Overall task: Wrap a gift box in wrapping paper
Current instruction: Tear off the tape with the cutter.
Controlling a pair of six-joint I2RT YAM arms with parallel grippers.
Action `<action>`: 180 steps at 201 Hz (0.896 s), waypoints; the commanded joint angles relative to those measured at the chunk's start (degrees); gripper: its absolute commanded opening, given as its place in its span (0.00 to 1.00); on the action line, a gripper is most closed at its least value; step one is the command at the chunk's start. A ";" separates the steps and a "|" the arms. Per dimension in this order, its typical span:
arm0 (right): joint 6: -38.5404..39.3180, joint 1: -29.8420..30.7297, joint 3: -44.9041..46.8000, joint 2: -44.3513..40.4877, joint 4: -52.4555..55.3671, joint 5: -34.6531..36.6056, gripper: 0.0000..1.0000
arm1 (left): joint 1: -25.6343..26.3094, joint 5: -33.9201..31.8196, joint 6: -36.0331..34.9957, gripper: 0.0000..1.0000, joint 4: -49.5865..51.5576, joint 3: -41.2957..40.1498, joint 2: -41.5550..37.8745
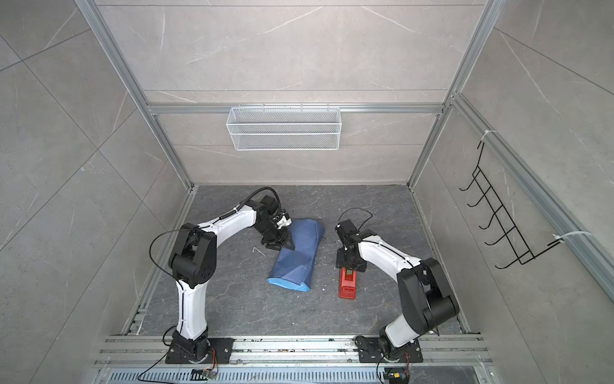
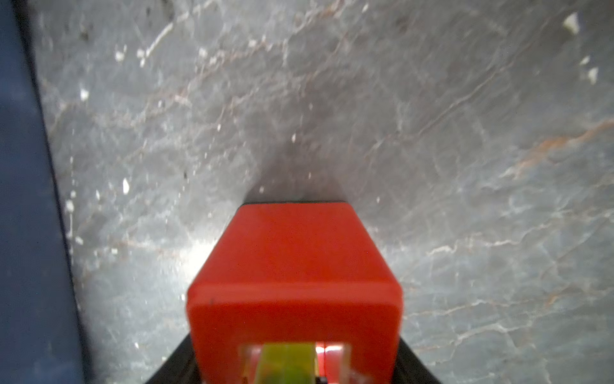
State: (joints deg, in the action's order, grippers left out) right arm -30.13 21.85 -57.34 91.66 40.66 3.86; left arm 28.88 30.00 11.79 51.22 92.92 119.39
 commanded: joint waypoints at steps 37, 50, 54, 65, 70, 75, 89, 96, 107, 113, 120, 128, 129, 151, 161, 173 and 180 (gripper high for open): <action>0.40 -7.57 -11.74 11.20 -4.47 3.75 0.57 | 2.10 -8.10 0.52 0.58 -2.98 -2.71 3.26; 0.92 -8.93 -13.61 13.19 -4.91 1.99 0.61 | 2.19 -7.96 0.64 0.58 -3.36 -3.25 3.26; 0.98 -9.19 -14.10 13.49 -4.87 1.66 0.63 | 2.17 -7.79 0.76 0.58 -3.43 -3.41 3.46; 1.05 -9.95 -14.92 13.36 -4.53 0.67 0.69 | 2.30 -7.63 0.87 0.58 -3.45 -3.17 3.80; 1.19 -10.16 -15.00 12.78 -4.29 -0.07 0.73 | 2.36 -7.75 0.78 0.58 -3.30 -2.96 3.84; 1.22 -10.50 -15.09 11.99 -3.99 -1.02 0.76 | 2.47 -8.05 0.64 0.58 -3.00 -2.74 3.83; 1.77 -11.48 -14.86 8.62 -3.34 -4.23 0.82 | 2.56 -8.31 0.51 0.58 -2.88 -2.57 3.35; 2.16 -12.30 -14.44 6.46 -3.24 -6.01 0.83 | 2.55 -8.27 0.49 0.59 -3.09 -2.85 3.30; 2.81 -13.69 -13.45 2.68 -2.78 -8.79 0.84 | 2.57 -7.82 0.69 0.58 -3.72 -3.69 3.27; 3.16 -14.54 -12.68 0.51 -2.49 -10.32 0.84 | 2.58 -7.70 0.77 0.58 -3.94 -3.90 3.38; 3.47 -15.68 -11.62 -1.85 -2.25 -12.44 0.84 | 2.62 -7.72 0.82 0.58 -3.80 -3.82 3.52; 3.63 -16.65 -10.06 -4.48 -2.20 -14.91 0.83 | 2.67 -7.94 0.79 0.58 -3.65 -3.60 3.39; 3.65 -16.79 -9.80 -4.87 -2.27 -15.23 0.83 | 2.67 -7.94 0.83 0.59 -3.66 -3.57 3.35; 4.55 -18.44 -5.08 -9.85 -3.93 -23.79 0.75 | 2.67 -7.68 0.94 0.59 -3.80 -3.56 3.13; 4.43 -19.06 -2.30 -10.99 -5.44 -26.57 0.71 | 2.73 -7.32 1.04 0.58 -3.99 -3.66 3.32; 3.50 -20.66 1.38 -11.54 -8.17 -30.14 0.62 | 2.91 -7.67 0.94 0.59 -3.73 -3.24 3.41; 2.72 -21.68 3.28 -11.59 -9.92 -32.52 0.57 | 3.01 -7.88 0.84 0.59 -3.56 -3.19 3.15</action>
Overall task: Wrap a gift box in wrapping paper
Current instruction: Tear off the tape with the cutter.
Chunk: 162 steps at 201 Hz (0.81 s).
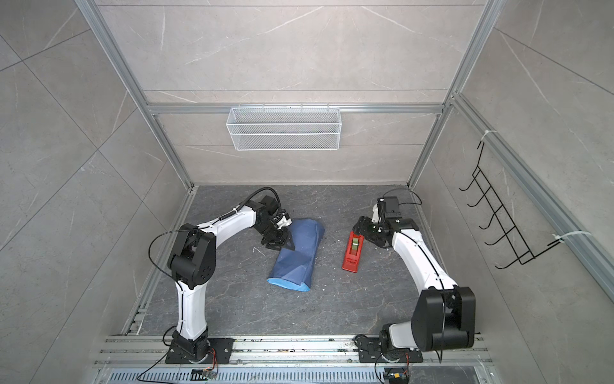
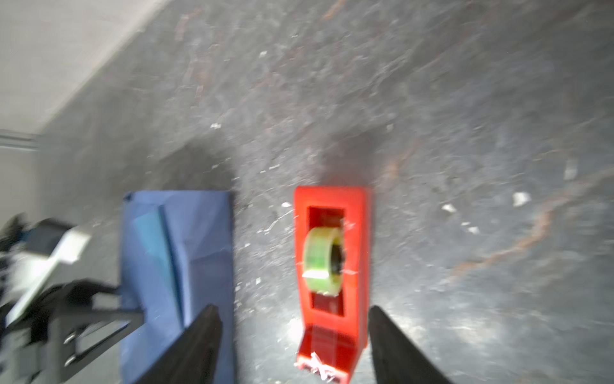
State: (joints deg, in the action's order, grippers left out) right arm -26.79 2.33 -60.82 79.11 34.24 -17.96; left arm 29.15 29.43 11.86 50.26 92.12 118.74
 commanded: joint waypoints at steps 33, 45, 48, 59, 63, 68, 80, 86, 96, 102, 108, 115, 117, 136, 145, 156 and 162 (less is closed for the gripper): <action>-3.16 -4.58 13.00 1.07 -11.21 -18.67 0.46 | 2.92 -6.84 1.09 0.59 -3.02 -3.19 3.43; -3.36 -4.97 14.17 1.22 -11.74 -18.66 0.46 | 3.02 -7.34 0.74 0.59 -2.73 -2.97 3.19; -3.39 -5.11 14.44 1.29 -11.86 -18.69 0.46 | 3.02 -7.37 0.75 0.59 -2.72 -2.90 3.05; -3.07 -5.47 15.10 1.55 -12.13 -18.82 0.46 | 3.02 -7.57 0.64 0.59 -2.78 -3.05 2.69; -2.91 -5.66 15.26 1.65 -12.25 -18.88 0.46 | 3.02 -7.53 0.65 0.59 -2.83 -3.11 2.69; -2.73 -5.73 15.49 1.80 -12.46 -18.87 0.46 | 3.02 -7.43 0.79 0.59 -2.99 -3.33 2.64; -2.51 -6.22 16.19 2.26 -13.16 -19.04 0.45 | 3.02 -6.99 0.89 0.59 -3.25 -3.49 3.05; -2.56 -6.63 16.62 2.40 -13.54 -19.20 0.44 | 3.11 -7.16 0.83 0.59 -3.05 -3.28 3.31; -2.83 -7.24 17.39 2.61 -14.33 -19.34 0.42 | 3.11 -7.60 0.61 0.59 -2.66 -2.70 3.35; -2.98 -7.69 17.84 2.82 -14.77 -19.52 0.42 | 3.15 -7.88 0.54 0.59 -2.40 -2.44 3.14; -2.82 -8.07 18.08 3.20 -15.02 -19.95 0.41 | 3.13 -8.12 0.40 0.59 -2.44 -2.42 2.93; -2.46 -8.37 18.27 3.69 -15.21 -20.54 0.40 | 3.10 -8.16 0.36 0.59 -2.59 -2.74 2.66; -2.35 -8.45 18.34 3.79 -15.24 -20.61 0.40 | 3.13 -8.16 0.36 0.59 -2.68 -2.84 2.67; -2.03 -8.74 19.55 4.43 -16.30 -20.83 0.38 | 3.19 -7.55 0.51 0.59 -3.26 -3.78 2.77; -2.71 -8.82 20.45 4.84 -17.40 -21.55 0.37 | 3.15 -7.91 0.34 0.59 -3.00 -3.58 2.66; -3.39 -8.83 21.29 5.49 -18.92 -22.88 0.36 | 3.15 -8.36 0.23 0.59 -2.88 -3.38 2.26; -3.58 -8.83 21.65 5.90 -19.68 -23.53 0.35 | 3.11 -8.36 0.16 0.59 -2.86 -3.43 2.07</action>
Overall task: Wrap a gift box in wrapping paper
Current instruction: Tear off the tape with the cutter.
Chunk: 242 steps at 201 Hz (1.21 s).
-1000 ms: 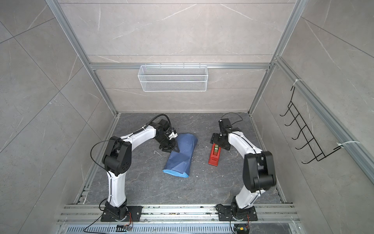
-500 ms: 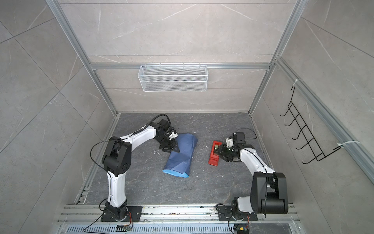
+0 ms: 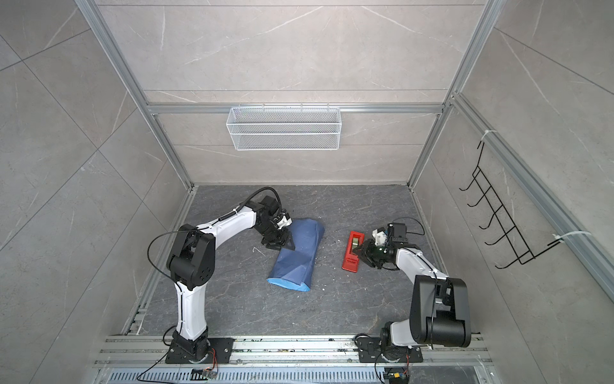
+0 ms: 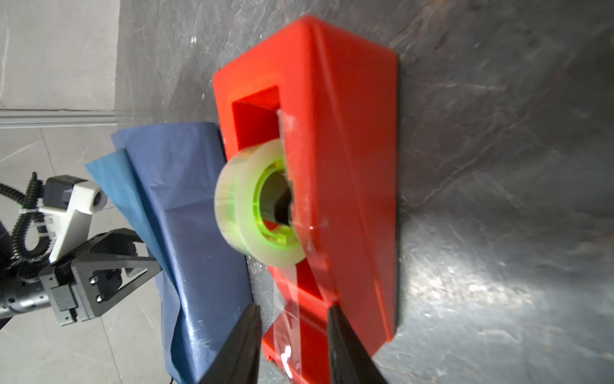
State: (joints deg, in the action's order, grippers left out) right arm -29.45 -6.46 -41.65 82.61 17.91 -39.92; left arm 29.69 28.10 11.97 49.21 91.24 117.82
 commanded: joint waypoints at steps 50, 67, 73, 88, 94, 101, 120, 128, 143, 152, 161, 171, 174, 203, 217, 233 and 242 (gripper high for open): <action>-1.18 -0.26 4.29 5.73 -7.24 -2.56 0.30 | 2.74 -7.18 -0.06 0.59 -1.61 -2.30 3.08; -0.78 -0.34 4.42 6.52 -7.81 -2.53 0.25 | 2.74 -6.56 0.12 0.59 -2.26 -3.06 3.32; -1.06 -0.44 4.58 6.68 -8.24 -2.61 0.23 | 2.73 -6.54 0.15 0.59 -2.19 -2.95 3.55; -2.74 -0.57 4.82 6.66 -9.73 -3.73 0.17 | 2.74 -7.24 -0.10 0.59 -1.69 -2.45 3.49; -3.34 -0.64 4.82 6.53 -10.27 -4.45 0.15 | 2.74 -7.35 -0.24 0.59 -1.67 -2.42 3.39; -3.67 -0.57 4.38 6.22 -10.28 -5.04 0.13 | 2.74 -7.30 -0.15 0.59 -1.66 -2.45 3.29; -3.12 -0.57 2.80 5.05 -8.83 -4.67 0.07 | 2.80 -6.27 0.33 0.59 -2.23 -2.89 3.96; -3.51 -0.59 2.33 4.63 -8.60 -4.64 0.05 | 2.98 -6.48 0.25 0.59 -1.92 -2.42 4.34; -4.83 -0.53 1.68 4.16 -8.86 -5.08 0.01 | 3.18 -6.75 -0.02 0.59 -1.31 -1.53 3.88; -5.79 -0.53 1.20 3.97 -9.69 -6.25 0.00 | 3.26 -6.65 0.02 0.60 -1.29 -1.58 3.66; -6.29 -0.57 0.60 3.67 -10.06 -6.66 0.00 | 3.22 -6.40 0.20 0.60 -1.76 -2.06 3.81; -6.81 -0.53 0.01 3.40 -10.32 -6.66 0.00 | 3.26 -6.19 0.25 0.60 -1.97 -2.43 4.20; -7.05 -0.57 -0.15 3.36 -10.45 -6.58 0.00 | 3.27 -6.21 0.25 0.60 -2.00 -2.46 4.25; -9.91 -0.53 -1.97 3.58 -11.88 -7.38 0.00 | 3.26 -6.98 -0.08 0.60 -1.65 -2.16 3.76; -9.38 -0.62 -3.37 3.83 -11.18 -7.15 0.00 | 3.25 -6.33 0.13 0.60 -2.09 -2.58 4.07; -9.71 -0.57 -4.39 4.07 -10.54 -6.25 0.00 | 3.35 -6.59 0.05 0.60 -1.78 -1.99 4.46; -10.81 -0.57 -4.51 4.19 -11.46 -6.49 0.00 | 3.35 -6.96 -0.06 0.60 -1.42 -1.69 4.11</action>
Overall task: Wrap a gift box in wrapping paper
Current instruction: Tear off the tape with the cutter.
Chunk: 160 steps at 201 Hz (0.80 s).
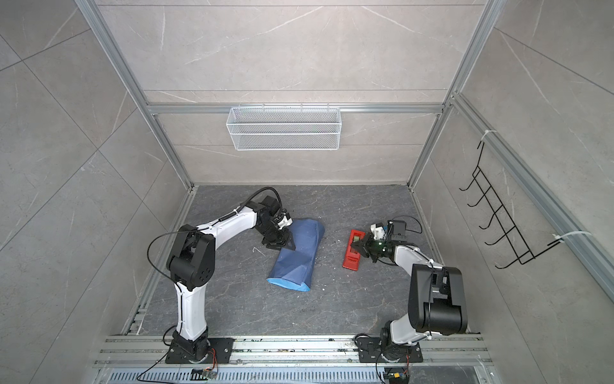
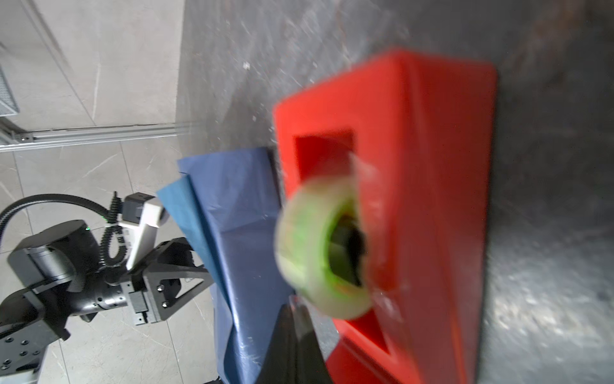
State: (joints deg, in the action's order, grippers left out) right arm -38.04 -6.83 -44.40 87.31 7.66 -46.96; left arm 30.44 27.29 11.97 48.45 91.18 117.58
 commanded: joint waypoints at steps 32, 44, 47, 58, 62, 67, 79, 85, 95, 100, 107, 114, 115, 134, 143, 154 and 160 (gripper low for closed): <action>-2.70 -0.20 -5.00 0.40 -0.82 0.10 0.00 | 2.61 -5.50 0.21 0.60 -1.41 -2.63 4.47; -3.77 -0.19 -6.20 0.36 -0.89 0.22 0.00 | 2.61 -5.98 0.09 0.60 -1.01 -2.12 4.53; -4.20 -0.20 -6.41 0.32 -1.10 0.08 0.00 | 2.61 -6.09 0.03 0.60 -0.87 -2.05 4.43; -5.43 -0.20 -7.61 0.19 -1.75 -0.63 0.00 | 2.61 -6.46 -0.11 0.60 -0.75 -2.10 3.99; -5.56 -0.20 -8.15 0.13 -1.62 -0.82 0.00 | 2.61 -6.46 -0.08 0.60 -0.93 -2.19 3.89; -5.53 -0.20 -8.91 0.02 -1.19 -0.85 0.00 | 2.61 -6.38 -0.02 0.60 -1.08 -2.45 3.89; -5.30 -0.17 -10.44 -0.35 0.05 -0.52 0.00 | 2.61 -5.81 0.12 0.60 -1.51 -3.00 4.27; -5.42 -0.21 -10.91 -0.70 0.53 -0.25 0.00 | 2.61 -5.90 0.08 0.60 -1.38 -2.73 4.49; -6.48 -0.20 -10.94 -1.54 0.32 -0.24 0.00 | 2.61 -6.31 -0.02 0.60 -0.90 -2.14 4.45; -7.12 -0.18 -10.93 -1.96 -0.15 -0.45 0.00 | 2.61 -6.54 -0.14 0.60 -0.75 -1.91 4.25; -7.88 -0.20 -10.81 -2.53 -0.55 -0.90 0.00 | 2.61 -6.72 -0.23 0.60 -0.60 -1.80 3.92; -7.89 -0.20 -11.01 -3.08 -0.50 -1.34 0.00 | 2.61 -6.65 -0.10 0.60 -0.75 -2.05 3.80; -7.89 -0.24 -11.03 -3.08 -0.43 -1.34 0.00 | 2.61 -6.60 -0.06 0.60 -0.82 -2.10 3.80; -7.18 -0.21 -11.24 -4.36 1.11 -1.13 0.00 | 2.61 -5.67 0.37 0.60 -1.36 -2.92 4.38; -7.76 -0.21 -10.61 -5.15 1.06 -0.95 0.00 | 2.62 -5.97 0.32 0.60 -1.08 -2.61 4.37; -8.85 -0.16 -9.83 -6.24 0.44 -1.31 0.00 | 2.61 -6.32 0.09 0.61 -0.65 -2.15 3.84; -9.14 -0.19 -9.60 -6.80 0.16 -1.54 0.00 | 2.61 -6.38 0.01 0.61 -0.71 -2.14 3.53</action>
State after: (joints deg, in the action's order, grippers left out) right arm -45.52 -6.90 -53.36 85.01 10.02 -46.13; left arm 32.16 27.57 11.97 45.80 91.05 117.84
